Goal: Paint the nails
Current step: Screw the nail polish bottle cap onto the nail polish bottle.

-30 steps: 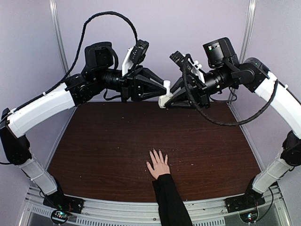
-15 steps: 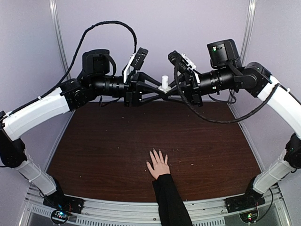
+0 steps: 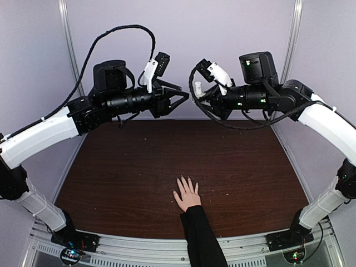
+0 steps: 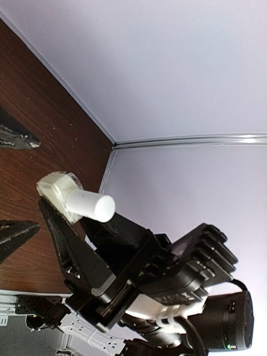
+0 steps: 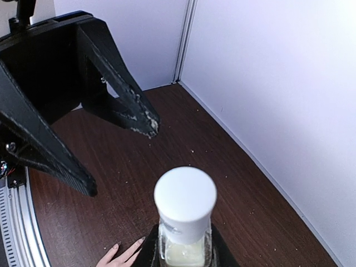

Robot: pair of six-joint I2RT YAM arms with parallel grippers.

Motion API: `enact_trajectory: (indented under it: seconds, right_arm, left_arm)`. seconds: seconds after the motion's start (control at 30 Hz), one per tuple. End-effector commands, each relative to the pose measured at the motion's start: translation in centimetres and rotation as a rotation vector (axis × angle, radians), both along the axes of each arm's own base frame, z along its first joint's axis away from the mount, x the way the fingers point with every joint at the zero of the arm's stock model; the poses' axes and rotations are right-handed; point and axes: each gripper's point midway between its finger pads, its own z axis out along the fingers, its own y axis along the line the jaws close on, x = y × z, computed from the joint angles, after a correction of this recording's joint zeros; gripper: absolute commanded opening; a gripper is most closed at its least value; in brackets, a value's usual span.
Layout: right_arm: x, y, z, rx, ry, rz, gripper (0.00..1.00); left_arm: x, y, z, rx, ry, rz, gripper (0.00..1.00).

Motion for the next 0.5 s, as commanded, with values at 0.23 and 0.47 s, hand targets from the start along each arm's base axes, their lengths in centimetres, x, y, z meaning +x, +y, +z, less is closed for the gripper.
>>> enact_trajectory:
  seconds: [0.23, 0.47]
  right_arm:
    - [2.0, -0.2, 0.4, 0.015, -0.062, -0.185, 0.00]
    - [2.0, 0.1, -0.3, -0.016, -0.078, -0.219, 0.00]
  left_arm:
    - [1.5, -1.9, 1.9, -0.091, -0.050, 0.076, 0.44]
    - [1.5, -1.9, 2.3, -0.112, -0.054, 0.086, 0.41]
